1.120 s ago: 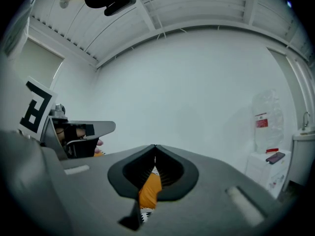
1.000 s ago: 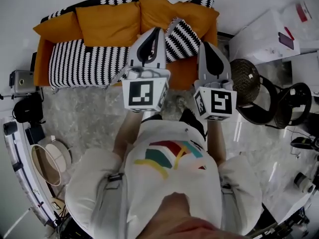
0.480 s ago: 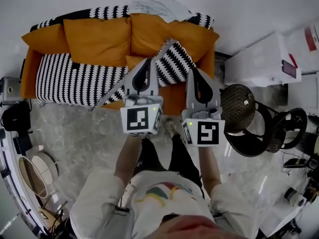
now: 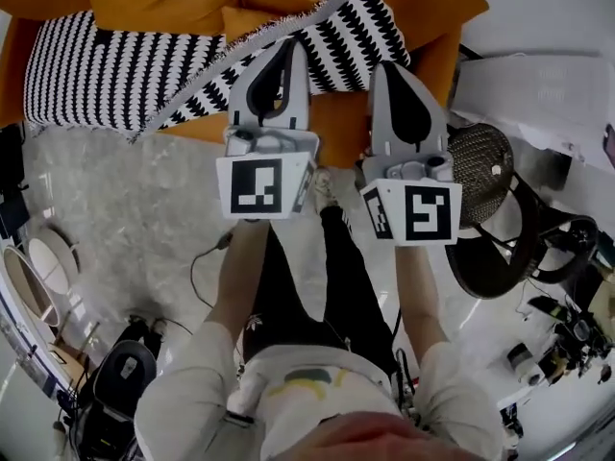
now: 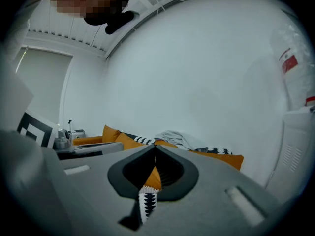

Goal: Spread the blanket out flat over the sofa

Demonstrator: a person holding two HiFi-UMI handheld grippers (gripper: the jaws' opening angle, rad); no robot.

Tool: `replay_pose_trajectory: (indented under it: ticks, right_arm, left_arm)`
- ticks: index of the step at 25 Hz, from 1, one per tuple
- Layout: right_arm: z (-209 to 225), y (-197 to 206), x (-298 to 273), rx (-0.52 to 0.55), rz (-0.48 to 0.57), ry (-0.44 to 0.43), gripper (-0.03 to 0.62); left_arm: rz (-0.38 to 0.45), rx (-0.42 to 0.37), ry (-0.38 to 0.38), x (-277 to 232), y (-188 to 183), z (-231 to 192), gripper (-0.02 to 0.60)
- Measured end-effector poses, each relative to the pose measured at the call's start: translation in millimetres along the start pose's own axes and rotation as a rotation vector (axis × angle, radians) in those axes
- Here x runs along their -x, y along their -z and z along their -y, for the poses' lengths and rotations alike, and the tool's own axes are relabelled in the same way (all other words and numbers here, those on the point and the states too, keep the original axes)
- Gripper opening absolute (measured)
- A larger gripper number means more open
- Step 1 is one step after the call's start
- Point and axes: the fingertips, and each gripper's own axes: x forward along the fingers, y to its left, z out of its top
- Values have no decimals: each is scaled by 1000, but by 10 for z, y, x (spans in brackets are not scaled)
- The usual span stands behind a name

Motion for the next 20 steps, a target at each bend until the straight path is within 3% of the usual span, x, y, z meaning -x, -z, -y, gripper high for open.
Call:
replay_pose_trajectory:
  ticks: [5,13,20]
  right_arm:
    - [41,439,-157,-36,-31,-34,2]
    - [178,792,-327,-50,-69,-50,2]
    - [363,997,-656,19,-135,-79,15]
  left_arm:
    - [-23,-12,7,-67,301,62,15]
    - [-65,-26,-8,-157,635,10,15]
    - [-59,-55,8,-406,591,-26,15]
